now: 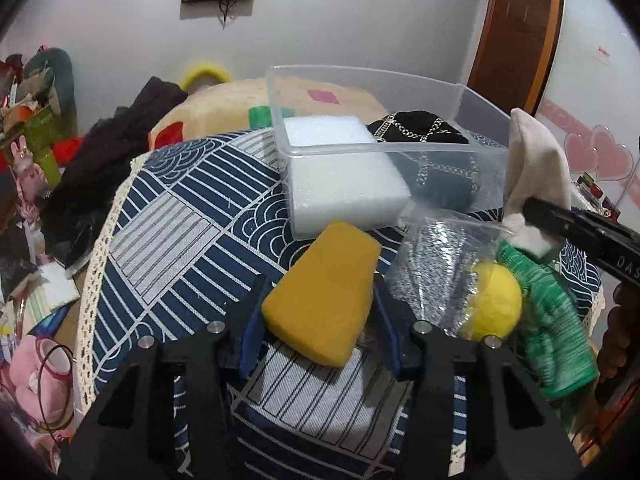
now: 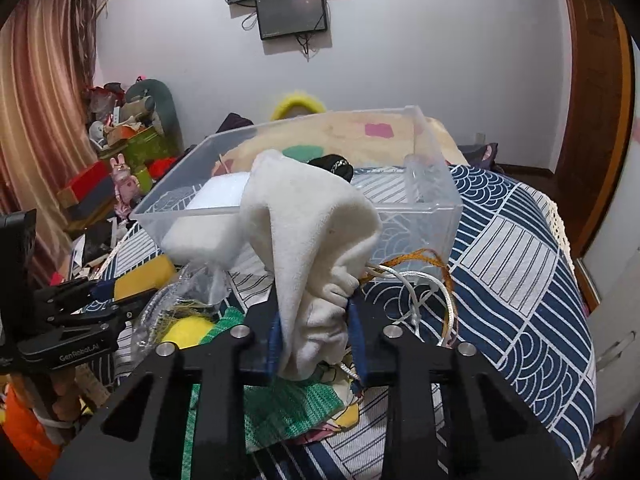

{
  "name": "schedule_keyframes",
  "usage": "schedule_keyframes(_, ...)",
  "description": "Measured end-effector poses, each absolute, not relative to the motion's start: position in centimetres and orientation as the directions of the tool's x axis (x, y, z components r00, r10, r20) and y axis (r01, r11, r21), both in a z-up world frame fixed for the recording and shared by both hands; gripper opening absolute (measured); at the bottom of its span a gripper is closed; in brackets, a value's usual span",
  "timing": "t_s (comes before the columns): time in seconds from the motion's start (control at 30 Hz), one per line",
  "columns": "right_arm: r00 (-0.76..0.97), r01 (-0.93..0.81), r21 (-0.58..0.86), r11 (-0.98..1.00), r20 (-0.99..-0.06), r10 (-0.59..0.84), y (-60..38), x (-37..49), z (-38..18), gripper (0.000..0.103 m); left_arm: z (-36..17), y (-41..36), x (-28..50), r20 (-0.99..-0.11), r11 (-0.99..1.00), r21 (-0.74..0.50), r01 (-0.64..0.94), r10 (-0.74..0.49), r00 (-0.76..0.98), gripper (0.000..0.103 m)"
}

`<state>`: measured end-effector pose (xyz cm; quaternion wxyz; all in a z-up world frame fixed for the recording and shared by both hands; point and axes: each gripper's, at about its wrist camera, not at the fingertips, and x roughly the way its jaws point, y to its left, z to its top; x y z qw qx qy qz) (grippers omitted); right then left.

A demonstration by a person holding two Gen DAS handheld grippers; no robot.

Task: Organize soft objects
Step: 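Place the sponge into the box with the left tool while the right tool places the cloth in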

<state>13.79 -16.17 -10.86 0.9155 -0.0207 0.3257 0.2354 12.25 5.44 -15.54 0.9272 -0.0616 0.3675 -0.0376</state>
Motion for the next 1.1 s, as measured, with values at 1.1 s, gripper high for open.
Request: schedule_keyframes(1.1,0.832,-0.437,0.021,0.899,-0.37,0.413,-16.6,14.4,-2.7,0.022,-4.7,5.5,13.2,-0.461,0.993,-0.119,0.007,-0.061,0.885,0.048)
